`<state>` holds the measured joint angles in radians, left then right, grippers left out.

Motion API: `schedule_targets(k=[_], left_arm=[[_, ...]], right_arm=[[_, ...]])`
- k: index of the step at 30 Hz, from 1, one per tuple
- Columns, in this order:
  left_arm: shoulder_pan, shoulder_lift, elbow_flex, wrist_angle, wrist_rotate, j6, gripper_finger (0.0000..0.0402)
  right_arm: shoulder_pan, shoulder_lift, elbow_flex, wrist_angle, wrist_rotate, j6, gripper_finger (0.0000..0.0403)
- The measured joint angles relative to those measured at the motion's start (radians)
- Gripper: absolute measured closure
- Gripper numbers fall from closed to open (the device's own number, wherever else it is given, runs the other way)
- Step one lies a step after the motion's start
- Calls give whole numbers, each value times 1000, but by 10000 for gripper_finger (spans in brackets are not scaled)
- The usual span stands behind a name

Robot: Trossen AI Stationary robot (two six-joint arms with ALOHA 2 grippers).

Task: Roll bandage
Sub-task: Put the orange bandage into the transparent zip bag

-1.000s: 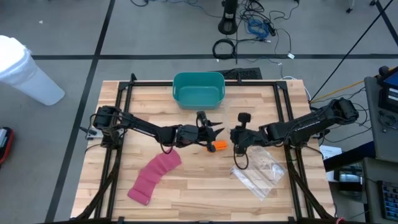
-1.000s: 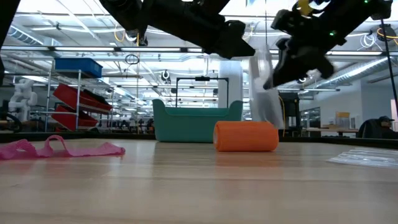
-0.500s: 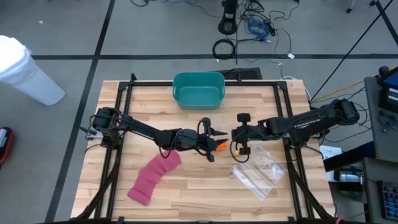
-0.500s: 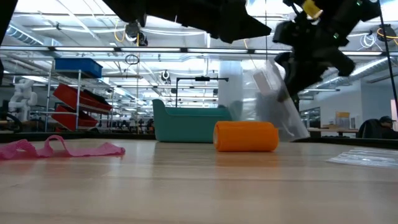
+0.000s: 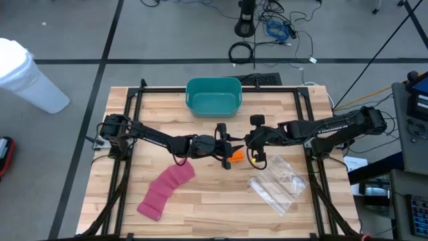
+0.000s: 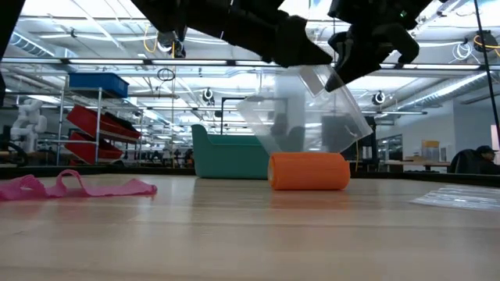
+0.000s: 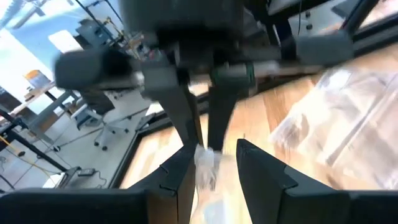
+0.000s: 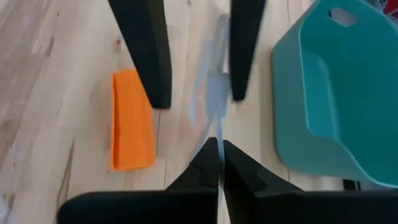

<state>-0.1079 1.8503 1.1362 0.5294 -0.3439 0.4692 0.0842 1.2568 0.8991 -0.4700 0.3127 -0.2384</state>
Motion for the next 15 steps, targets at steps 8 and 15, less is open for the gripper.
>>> schedule_targets(k=[8, 15], left_arm=[[12, 0, 0, -55, -1, 9, 281], [11, 0, 0, -62, -28, 16, 281]], right_arm=[[0, 0, 10, -4, 86, -3, 403], [1, 0, 10, -106, 80, 163, 403]])
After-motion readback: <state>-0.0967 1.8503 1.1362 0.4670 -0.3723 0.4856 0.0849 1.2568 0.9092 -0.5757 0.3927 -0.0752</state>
